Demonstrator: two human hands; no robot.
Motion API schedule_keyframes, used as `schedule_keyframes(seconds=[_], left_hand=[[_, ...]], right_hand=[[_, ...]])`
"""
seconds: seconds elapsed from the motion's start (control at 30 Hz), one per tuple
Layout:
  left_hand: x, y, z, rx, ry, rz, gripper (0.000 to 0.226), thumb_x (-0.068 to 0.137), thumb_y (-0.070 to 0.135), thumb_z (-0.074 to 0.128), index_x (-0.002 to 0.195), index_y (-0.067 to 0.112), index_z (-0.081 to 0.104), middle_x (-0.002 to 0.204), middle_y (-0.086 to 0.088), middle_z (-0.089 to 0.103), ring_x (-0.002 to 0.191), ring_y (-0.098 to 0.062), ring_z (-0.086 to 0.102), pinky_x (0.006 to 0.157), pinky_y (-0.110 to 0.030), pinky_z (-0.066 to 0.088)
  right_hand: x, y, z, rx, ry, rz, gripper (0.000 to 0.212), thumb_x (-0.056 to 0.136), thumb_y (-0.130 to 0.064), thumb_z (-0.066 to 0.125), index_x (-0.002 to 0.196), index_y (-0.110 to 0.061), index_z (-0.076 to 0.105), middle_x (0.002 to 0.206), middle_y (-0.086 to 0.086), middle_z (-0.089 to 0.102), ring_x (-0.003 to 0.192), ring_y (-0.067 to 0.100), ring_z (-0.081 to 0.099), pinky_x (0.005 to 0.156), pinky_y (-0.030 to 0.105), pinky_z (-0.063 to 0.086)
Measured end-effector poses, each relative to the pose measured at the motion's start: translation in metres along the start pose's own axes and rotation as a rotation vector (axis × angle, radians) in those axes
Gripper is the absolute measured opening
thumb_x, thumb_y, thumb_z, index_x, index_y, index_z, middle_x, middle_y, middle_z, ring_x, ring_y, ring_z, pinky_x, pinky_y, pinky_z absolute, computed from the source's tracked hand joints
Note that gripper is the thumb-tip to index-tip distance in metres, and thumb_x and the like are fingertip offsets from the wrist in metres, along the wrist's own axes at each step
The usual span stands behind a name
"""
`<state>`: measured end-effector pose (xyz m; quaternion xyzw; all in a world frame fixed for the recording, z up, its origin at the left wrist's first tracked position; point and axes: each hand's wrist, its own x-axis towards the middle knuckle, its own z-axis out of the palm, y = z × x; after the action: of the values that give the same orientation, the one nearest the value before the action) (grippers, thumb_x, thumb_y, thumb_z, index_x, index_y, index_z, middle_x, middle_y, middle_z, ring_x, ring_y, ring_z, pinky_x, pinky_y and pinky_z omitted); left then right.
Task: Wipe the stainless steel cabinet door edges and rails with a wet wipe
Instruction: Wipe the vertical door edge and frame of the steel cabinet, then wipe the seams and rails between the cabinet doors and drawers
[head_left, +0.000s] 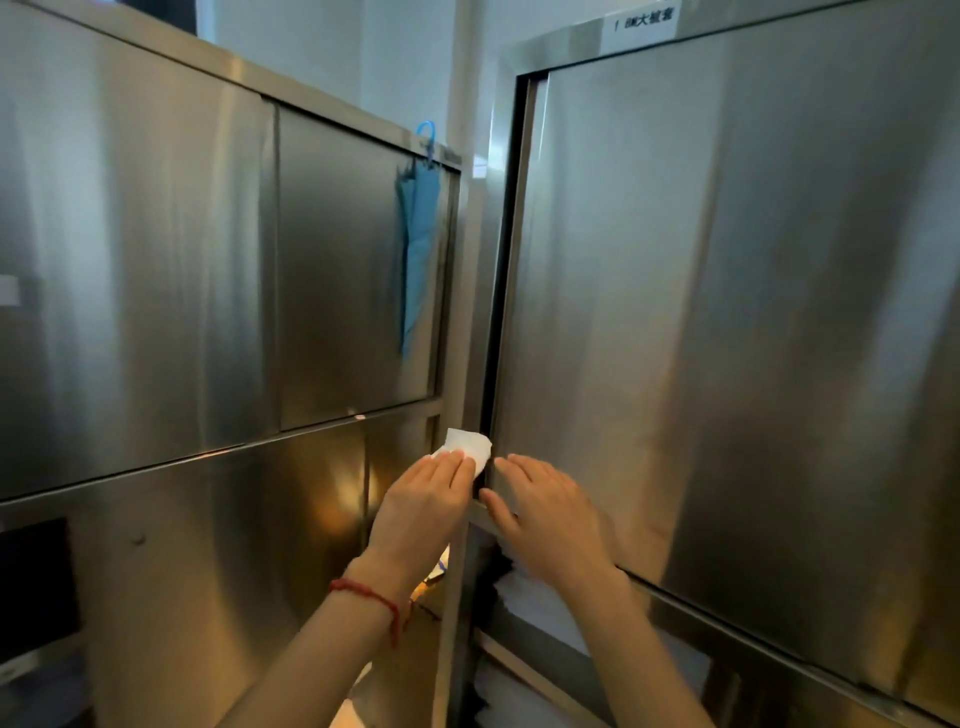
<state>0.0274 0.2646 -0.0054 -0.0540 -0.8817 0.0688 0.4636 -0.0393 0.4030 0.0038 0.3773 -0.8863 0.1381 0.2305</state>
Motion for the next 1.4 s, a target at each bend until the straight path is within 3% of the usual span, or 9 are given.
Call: schedule_keyframes(seconds=[0.33, 0.83, 1.13, 1.4], left_hand=[[-0.036, -0.089, 0.003, 0.144, -0.087, -0.168, 0.064, 0.035, 0.024, 0.095, 0.093, 0.007, 0.073, 0.091, -0.009, 0.072, 0.081, -0.021, 0.071, 0.069, -0.032, 0.055], [-0.058, -0.152, -0.019, 0.437, -0.075, -0.387, 0.062, 0.028, 0.013, 0.094, 0.085, 0.002, 0.073, 0.083, -0.013, 0.072, 0.070, -0.023, 0.071, 0.061, -0.033, 0.056], [-0.103, -0.194, -0.060, 0.629, -0.132, -0.537, 0.064, 0.028, 0.019, 0.095, 0.087, 0.007, 0.073, 0.085, -0.009, 0.072, 0.074, -0.020, 0.071, 0.065, -0.030, 0.056], [-0.155, -0.233, -0.107, 0.699, -0.213, -0.657, 0.067, 0.034, 0.024, 0.095, 0.095, 0.007, 0.072, 0.094, -0.009, 0.072, 0.084, -0.020, 0.070, 0.069, -0.032, 0.058]], right_hand=[[0.065, -0.066, 0.059, 0.110, -0.002, -0.184, 0.048, 0.097, -0.050, 0.037, 0.138, -0.026, 0.044, 0.140, -0.008, 0.047, 0.129, 0.009, 0.041, 0.108, 0.028, 0.028], [0.145, -0.132, 0.104, 0.270, -0.083, -0.536, 0.050, 0.098, -0.050, 0.032, 0.142, -0.027, 0.036, 0.147, -0.007, 0.039, 0.135, 0.010, 0.033, 0.111, 0.029, 0.024], [0.160, -0.221, 0.134, 0.406, -0.137, -0.693, 0.049, 0.097, -0.052, 0.032, 0.141, -0.030, 0.035, 0.148, -0.009, 0.036, 0.136, 0.011, 0.032, 0.113, 0.032, 0.023], [0.155, -0.305, 0.147, 0.487, -0.050, -0.796, 0.046, 0.096, -0.048, 0.041, 0.136, -0.027, 0.045, 0.140, -0.007, 0.047, 0.130, 0.011, 0.041, 0.108, 0.029, 0.028]])
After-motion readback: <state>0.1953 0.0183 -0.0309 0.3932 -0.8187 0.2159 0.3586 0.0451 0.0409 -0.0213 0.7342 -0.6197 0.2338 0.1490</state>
